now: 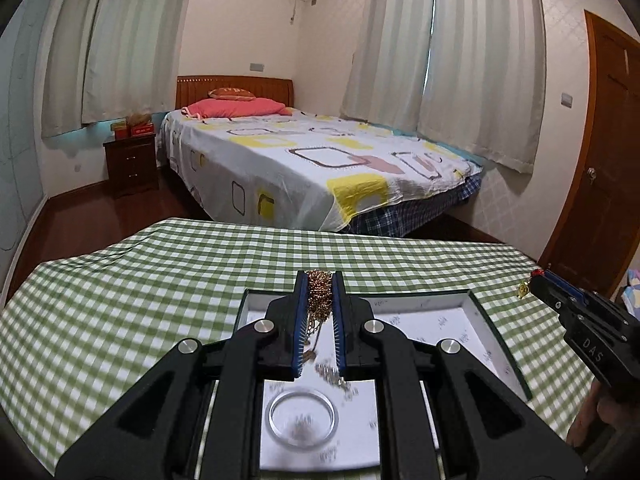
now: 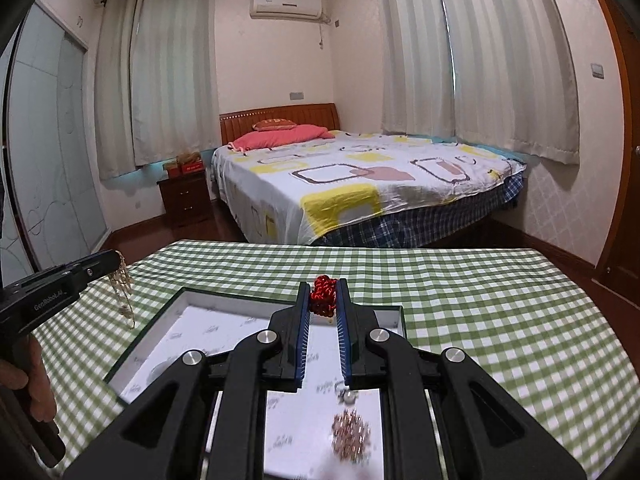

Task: Organize jewelry
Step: 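Carry the gold chain and red knot over the box and open both tools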

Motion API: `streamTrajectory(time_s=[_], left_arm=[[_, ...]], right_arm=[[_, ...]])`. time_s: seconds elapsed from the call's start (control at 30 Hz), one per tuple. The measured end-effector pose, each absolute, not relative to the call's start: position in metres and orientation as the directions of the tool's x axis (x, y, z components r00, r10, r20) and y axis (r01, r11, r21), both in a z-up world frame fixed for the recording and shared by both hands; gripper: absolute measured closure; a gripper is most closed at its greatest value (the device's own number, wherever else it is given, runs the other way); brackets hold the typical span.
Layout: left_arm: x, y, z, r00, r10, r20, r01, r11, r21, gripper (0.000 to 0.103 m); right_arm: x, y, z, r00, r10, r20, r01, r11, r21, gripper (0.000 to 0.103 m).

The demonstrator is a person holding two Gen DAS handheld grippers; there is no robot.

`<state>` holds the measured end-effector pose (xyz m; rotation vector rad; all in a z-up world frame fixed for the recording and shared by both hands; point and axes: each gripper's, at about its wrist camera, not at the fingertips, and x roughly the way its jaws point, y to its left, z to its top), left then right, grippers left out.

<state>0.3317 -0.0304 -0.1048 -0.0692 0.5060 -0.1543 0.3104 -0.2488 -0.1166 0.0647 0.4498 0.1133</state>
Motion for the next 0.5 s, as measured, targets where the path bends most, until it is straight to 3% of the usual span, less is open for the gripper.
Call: streamTrajectory(time_s=[0.5], left_arm=[[0.432,-0.035,-0.189,0.715,-0.121,-0.689,0.087,0.993,-0.085,0.091]], right_arm=[[0.397,-0.265,-0.181,0.781,0.112,-0.614,-0.045,0.991,0.124,0.089]])
